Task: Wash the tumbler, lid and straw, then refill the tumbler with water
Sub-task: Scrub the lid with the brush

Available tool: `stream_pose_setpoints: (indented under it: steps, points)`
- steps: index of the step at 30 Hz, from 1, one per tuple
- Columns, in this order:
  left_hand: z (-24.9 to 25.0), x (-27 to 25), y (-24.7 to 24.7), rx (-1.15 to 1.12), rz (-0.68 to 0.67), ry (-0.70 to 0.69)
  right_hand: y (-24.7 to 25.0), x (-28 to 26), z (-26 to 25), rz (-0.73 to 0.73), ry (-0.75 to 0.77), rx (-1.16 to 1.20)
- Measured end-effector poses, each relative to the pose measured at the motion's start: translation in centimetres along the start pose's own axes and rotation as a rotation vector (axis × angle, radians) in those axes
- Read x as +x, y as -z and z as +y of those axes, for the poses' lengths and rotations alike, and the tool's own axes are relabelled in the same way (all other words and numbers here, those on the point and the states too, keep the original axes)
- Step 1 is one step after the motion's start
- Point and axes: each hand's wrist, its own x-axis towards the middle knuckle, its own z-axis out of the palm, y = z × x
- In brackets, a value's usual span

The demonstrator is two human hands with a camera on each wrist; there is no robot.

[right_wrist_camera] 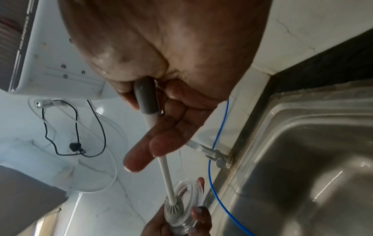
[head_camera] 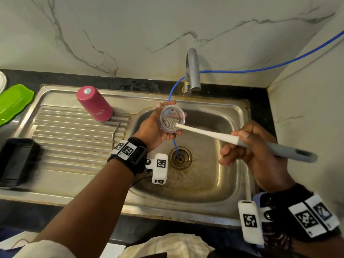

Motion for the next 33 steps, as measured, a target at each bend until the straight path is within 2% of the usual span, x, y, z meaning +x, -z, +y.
stream_pose_setpoints:
  steps: [2,4,6,8,13,16,19,22,25,29,33]
  points:
    - [0.2,0.1,-0.4,0.083,0.019,-0.016,0.4,0.9,-0.6,0.024,0.037,0.032]
    - [0.3,0.2,-0.9,0.262,0.072,-0.040,0.6,1.6,-1.0,0.081,0.090,0.053]
    - [0.4,0.1,-1.3,0.477,0.133,-0.105,0.7,2.2,-1.0,0.135,0.117,0.069]
    - [0.3,0.1,-1.6,0.592,0.157,-0.174,0.8,2.4,-0.8,0.164,0.101,0.116]
    - [-0.2,0.5,-0.9,0.542,0.228,-0.199,0.2,1.7,-0.1,0.078,0.013,0.073]
    - [-0.4,0.2,-0.2,0.488,0.289,-0.174,0.4,1.8,-0.9,0.035,-0.027,-0.080]
    - [-1.3,-0.1,-0.2,0.457,0.278,-0.150,0.3,2.7,-1.8,0.014,-0.014,-0.229]
    - [-1.4,-0.2,-0.1,0.514,0.332,-0.150,-0.8,3.3,-2.0,-0.041,-0.013,-0.326]
    - [-0.6,0.0,0.5,0.600,0.340,-0.213,-2.1,3.1,-2.1,-0.045,-0.019,-0.245]
    - [0.1,-0.2,0.4,0.708,0.319,-0.292,-2.3,3.5,-1.6,0.095,-0.041,-0.014]
    - [1.1,-0.8,0.2,0.727,0.336,-0.295,-1.2,4.0,-0.5,0.070,-0.075,-0.083]
